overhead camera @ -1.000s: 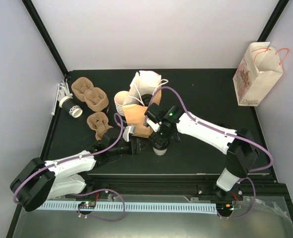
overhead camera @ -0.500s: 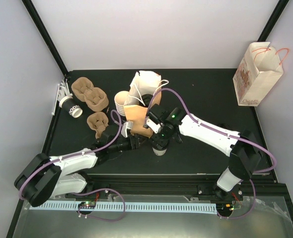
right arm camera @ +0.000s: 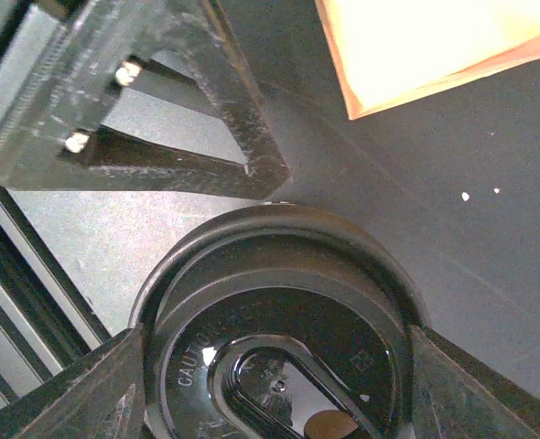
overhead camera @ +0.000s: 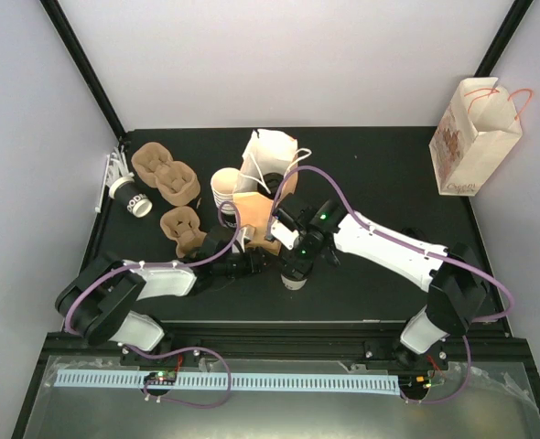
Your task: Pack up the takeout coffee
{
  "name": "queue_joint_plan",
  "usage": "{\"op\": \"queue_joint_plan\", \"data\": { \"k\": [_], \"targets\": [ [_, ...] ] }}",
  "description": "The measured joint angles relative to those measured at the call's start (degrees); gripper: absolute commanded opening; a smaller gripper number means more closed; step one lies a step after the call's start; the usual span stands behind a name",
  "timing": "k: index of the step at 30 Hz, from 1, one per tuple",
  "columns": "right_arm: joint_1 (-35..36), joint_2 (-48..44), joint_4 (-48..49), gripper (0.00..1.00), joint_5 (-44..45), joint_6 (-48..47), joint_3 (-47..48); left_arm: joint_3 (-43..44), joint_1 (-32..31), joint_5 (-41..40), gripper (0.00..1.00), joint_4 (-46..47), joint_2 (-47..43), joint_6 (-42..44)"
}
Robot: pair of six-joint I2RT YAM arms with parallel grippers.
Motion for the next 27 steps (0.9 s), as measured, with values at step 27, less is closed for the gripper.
{"op": "queue_joint_plan", "data": {
  "k": [27],
  "targets": [
    [3.08, -6.58, -6.21, 0.69, -2.4, 12.81, -5.03, 2.64, -10.25, -1.88, 0.54, -1.22, 3.74, -3.96]
  ]
}}
